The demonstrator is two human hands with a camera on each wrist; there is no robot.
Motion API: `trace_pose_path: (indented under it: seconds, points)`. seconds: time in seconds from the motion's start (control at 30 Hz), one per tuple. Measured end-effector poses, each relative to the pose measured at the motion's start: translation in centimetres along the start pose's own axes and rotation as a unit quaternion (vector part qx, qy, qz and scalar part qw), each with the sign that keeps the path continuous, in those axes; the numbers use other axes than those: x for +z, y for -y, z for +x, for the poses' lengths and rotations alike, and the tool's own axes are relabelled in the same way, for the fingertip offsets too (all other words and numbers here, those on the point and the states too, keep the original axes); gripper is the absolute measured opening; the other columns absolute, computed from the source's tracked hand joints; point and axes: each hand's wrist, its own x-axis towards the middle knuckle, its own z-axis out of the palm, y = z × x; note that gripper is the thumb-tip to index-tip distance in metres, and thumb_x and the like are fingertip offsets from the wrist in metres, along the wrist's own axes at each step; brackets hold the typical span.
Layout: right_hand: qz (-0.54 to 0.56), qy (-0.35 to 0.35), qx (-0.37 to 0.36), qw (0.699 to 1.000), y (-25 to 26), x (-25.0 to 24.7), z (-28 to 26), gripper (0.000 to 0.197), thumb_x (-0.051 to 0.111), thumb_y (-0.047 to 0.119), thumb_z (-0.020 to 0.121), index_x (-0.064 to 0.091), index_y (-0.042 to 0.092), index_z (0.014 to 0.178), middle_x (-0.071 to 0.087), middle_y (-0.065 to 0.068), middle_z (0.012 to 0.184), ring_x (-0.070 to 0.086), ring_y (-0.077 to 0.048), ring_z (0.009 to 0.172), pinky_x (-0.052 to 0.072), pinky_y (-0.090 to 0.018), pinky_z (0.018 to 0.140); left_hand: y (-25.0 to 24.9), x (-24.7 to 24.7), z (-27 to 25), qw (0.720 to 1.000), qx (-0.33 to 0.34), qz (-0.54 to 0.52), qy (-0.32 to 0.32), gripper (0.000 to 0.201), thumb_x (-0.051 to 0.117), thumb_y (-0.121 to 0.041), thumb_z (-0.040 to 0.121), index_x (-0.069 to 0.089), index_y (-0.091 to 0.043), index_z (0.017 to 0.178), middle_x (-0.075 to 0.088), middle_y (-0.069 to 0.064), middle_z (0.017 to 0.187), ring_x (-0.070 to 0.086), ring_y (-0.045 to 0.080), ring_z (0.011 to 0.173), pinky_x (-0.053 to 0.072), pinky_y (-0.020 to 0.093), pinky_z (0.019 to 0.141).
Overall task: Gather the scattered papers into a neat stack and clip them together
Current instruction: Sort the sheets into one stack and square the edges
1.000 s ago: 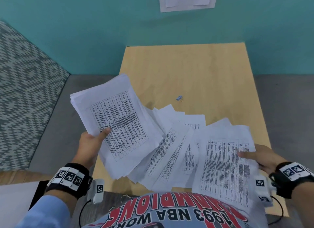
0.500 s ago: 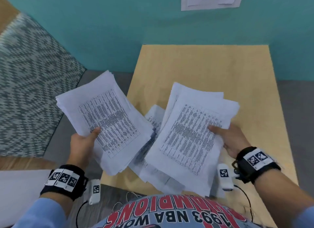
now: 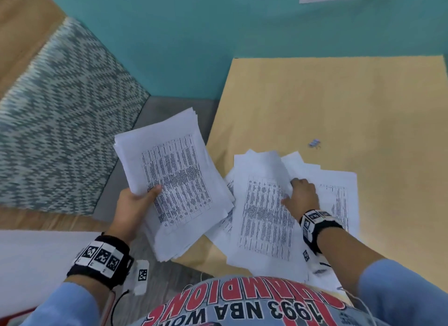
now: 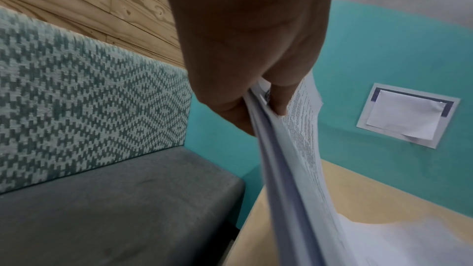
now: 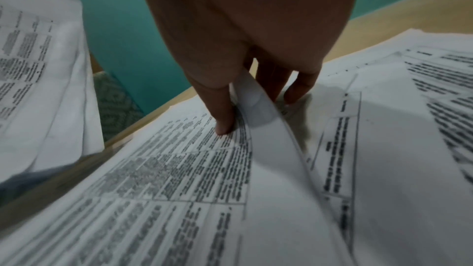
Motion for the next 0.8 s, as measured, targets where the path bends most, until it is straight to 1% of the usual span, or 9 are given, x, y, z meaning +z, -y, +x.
trace_pose_path:
  seconds: [0.1,0.2,0.3,0.37,0.53,0.6,0.67,0.7,0.8]
  points:
    - [0.132,0.019,0.073,0.988,0.1,-0.3,-0.1,0.062,0.078,0.008,0.082,0.042,0.008,0.132,0.066,-0.017,0.117,0.066,-0.034,0.095,0.059,-0.045,0.082,0.4,0.7,0.6,1.000,-0.007,0.009,0.009,0.019,0.087,-0.024,0.088,0.080,-0.014,0.103,0.085,0.000,0.100,0.080,0.029,0.099,0.062,0.056,0.096]
    - [0.185,0.032,0.117,0.975,0.1,-1.1,-0.2,0.066,0.079,0.010,0.084,0.046,0.007,0.140,0.068,-0.015,0.110,0.065,-0.030,0.087,0.057,-0.035,0.071,0.6,1.6,0.9,1.000,-0.001,0.005,0.029,0.028,0.088,-0.025,0.088,0.079,-0.011,0.111,0.084,0.008,0.108,0.080,0.032,0.104,0.062,0.059,0.097]
    - [0.235,0.033,0.130,0.963,-0.3,-1.5,-0.4,0.027,0.079,0.019,0.087,0.068,0.007,0.109,0.067,-0.009,0.084,0.065,-0.028,0.076,0.047,-0.024,0.055,0.8,2.2,0.9,0.999,0.004,0.000,0.042,0.032,0.088,-0.025,0.088,0.079,-0.013,0.116,0.084,0.007,0.111,0.080,0.031,0.106,0.061,0.058,0.099]
    - [0.284,0.020,0.131,0.950,-0.5,-1.6,-0.6,0.020,0.077,0.026,0.089,0.069,0.009,0.093,0.066,-0.007,0.074,0.065,-0.028,0.068,0.048,-0.024,0.054,0.9,2.3,1.0,0.999,0.003,0.000,0.049,0.032,0.088,-0.026,0.088,0.079,-0.013,0.116,0.084,0.008,0.111,0.080,0.031,0.106,0.061,0.059,0.099]
    - [0.307,-0.034,0.110,0.945,-0.2,-1.8,-0.6,0.025,0.076,0.031,0.087,0.070,0.010,0.099,0.072,-0.014,0.084,0.065,-0.026,0.063,0.054,-0.030,0.055,0.6,2.3,1.0,0.999,0.001,0.011,0.039,0.035,0.088,-0.027,0.087,0.078,-0.011,0.117,0.083,0.009,0.109,0.079,0.031,0.104,0.061,0.059,0.098]
    - [0.224,-0.071,0.087,0.968,-0.5,-1.6,-0.4,0.031,0.074,0.032,0.083,0.073,0.009,0.104,0.073,-0.017,0.108,0.073,-0.033,0.086,0.063,-0.043,0.073,0.3,2.1,1.0,0.999,0.003,0.009,0.036,0.036,0.086,-0.025,0.089,0.077,-0.009,0.119,0.082,0.010,0.110,0.079,0.031,0.104,0.061,0.059,0.099]
    - [0.042,-0.037,0.048,0.997,-1.3,-1.4,-0.4,0.049,0.070,0.036,0.088,0.067,0.012,0.131,0.050,-0.018,0.153,0.053,-0.037,0.136,0.048,-0.051,0.108,0.1,1.9,0.8,0.999,0.004,0.003,0.035,0.032,0.085,-0.022,0.090,0.077,-0.009,0.118,0.082,0.007,0.109,0.078,0.030,0.104,0.061,0.057,0.099]
    - [-0.032,-0.009,0.021,0.999,-1.8,-1.2,-0.5,0.053,0.067,0.038,0.093,0.062,0.014,0.140,0.036,-0.015,0.164,0.037,-0.035,0.149,0.035,-0.051,0.116,0.0,1.8,0.7,0.999,0.004,0.002,0.033,0.031,0.085,-0.021,0.090,0.077,-0.009,0.118,0.082,0.006,0.109,0.078,0.029,0.104,0.061,0.057,0.099]
    - [-0.089,0.011,-0.027,0.996,-2.4,-0.4,-0.5,0.045,0.061,0.034,0.098,0.061,0.017,0.139,0.036,-0.005,0.166,0.032,-0.029,0.151,0.030,-0.049,0.118,0.2,1.4,0.4,1.000,0.006,-0.001,0.027,0.032,0.085,-0.021,0.089,0.078,-0.007,0.117,0.083,0.008,0.108,0.079,0.030,0.105,0.061,0.057,0.100]
